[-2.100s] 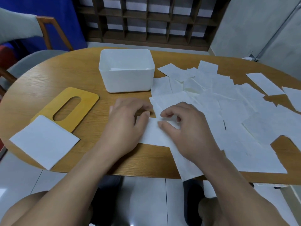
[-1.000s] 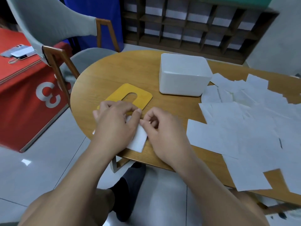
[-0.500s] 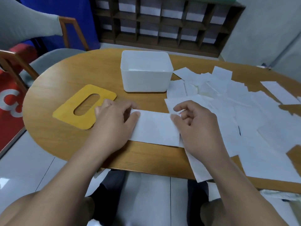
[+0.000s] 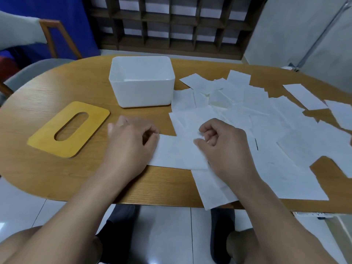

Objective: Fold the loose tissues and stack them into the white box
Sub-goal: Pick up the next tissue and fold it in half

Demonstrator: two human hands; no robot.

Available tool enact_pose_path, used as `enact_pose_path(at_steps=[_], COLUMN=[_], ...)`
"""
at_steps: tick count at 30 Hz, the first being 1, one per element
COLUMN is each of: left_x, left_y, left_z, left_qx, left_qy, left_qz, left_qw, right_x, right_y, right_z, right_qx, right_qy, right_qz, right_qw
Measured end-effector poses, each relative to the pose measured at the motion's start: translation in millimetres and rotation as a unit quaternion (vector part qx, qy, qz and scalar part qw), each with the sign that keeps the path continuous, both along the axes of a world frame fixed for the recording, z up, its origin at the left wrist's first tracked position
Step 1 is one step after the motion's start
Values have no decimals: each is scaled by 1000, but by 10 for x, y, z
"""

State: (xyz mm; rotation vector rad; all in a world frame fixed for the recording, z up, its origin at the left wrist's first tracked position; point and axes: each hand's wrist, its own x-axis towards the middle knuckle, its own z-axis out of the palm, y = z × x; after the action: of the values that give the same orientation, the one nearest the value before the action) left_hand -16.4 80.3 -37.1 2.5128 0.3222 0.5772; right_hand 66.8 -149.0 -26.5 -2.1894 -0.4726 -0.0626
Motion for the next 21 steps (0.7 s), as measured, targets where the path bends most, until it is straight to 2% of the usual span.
enact_pose_path(at_steps=[4,9,12,16,21], left_x=[33,241,507,759,801], left_y=[-3,-134,-304,-481,-573], left_z=[22,204,297,267,140], left_qx=[37,-6,-2,29,55], left_qy=[4,-9,11,93,91], left_qz=[3,-40,-83,-106,-117], left_qw=[999,999,996,990,987], right_x=[15,182,362,547,583], right_y=[-21,-160,-210,-278,-399], right_z=[-3,152,233,298,267], right_qx=[-32,-49,-99,-208,-254], right_qy=[-57,-110,-94,-55,-38], right_qz=[-1,-44,-50,-29,7], right_qw=[998,992,989,976,967])
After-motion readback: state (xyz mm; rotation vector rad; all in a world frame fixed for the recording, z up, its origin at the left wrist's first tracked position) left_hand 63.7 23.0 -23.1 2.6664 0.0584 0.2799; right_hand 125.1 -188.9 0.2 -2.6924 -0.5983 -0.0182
